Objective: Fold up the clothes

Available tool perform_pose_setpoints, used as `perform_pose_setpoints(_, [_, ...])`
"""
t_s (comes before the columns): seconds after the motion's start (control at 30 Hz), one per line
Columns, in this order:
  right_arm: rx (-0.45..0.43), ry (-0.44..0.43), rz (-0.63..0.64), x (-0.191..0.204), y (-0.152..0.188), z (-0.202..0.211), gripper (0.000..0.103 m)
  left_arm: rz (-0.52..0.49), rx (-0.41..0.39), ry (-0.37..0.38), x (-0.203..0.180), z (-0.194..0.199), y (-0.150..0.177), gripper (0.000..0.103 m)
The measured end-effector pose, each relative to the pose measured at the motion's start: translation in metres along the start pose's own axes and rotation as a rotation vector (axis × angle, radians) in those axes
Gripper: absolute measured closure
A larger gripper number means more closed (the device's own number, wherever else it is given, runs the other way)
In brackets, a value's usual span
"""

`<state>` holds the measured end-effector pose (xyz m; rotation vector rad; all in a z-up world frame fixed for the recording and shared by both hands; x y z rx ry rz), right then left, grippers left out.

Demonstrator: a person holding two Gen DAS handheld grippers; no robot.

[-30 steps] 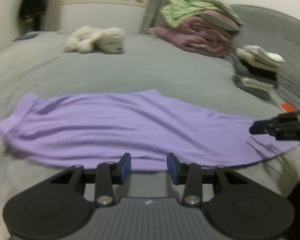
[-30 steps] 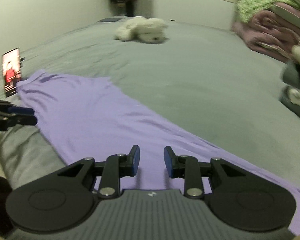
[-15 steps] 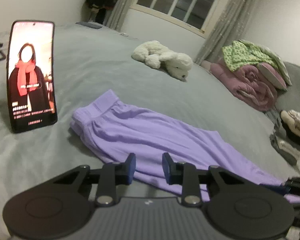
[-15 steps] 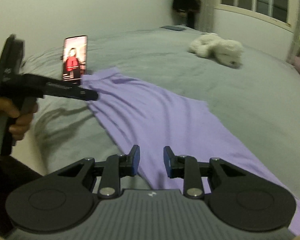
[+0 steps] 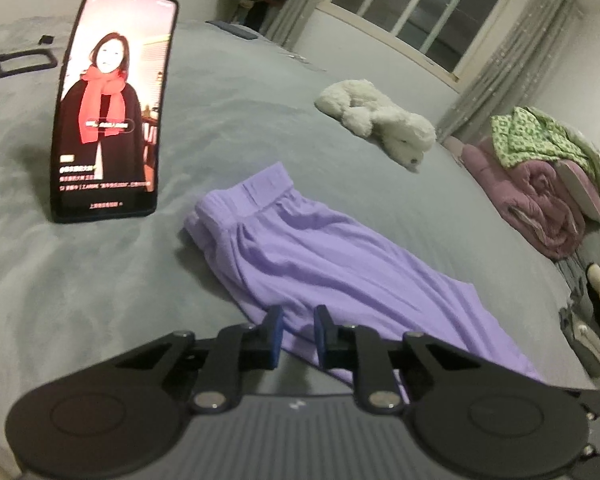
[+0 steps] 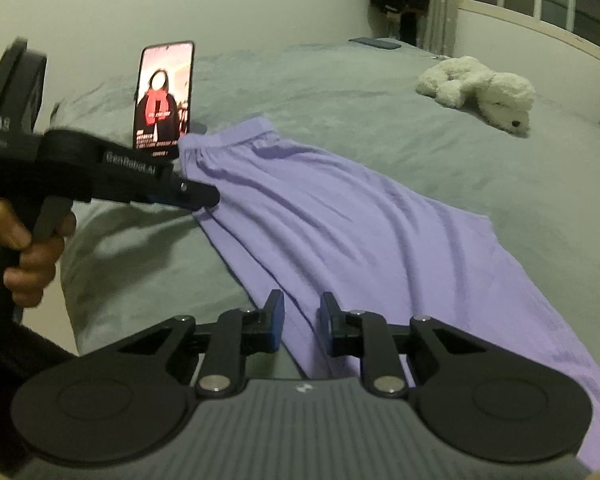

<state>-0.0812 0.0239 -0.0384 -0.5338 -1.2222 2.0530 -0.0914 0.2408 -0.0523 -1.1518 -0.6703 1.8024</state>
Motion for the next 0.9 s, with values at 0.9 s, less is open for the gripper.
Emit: perform_pose_setpoints(0.9, [-0.013,-0.111,-0.006,0.016,-0.004,0.006,0.103,0.074,-0.117,-0.111,0.019,0.015,-0.017,0.082])
Point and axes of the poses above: each gripper's, at about its wrist camera, not at the fingertips, and z roughly against the way its jaws point, x to its left, y to its underside, the point moved 2 cm from there along -z, roughly the way its jaws point, and after that the axes turned 12 degrees about -x, right-handed, at the moved point
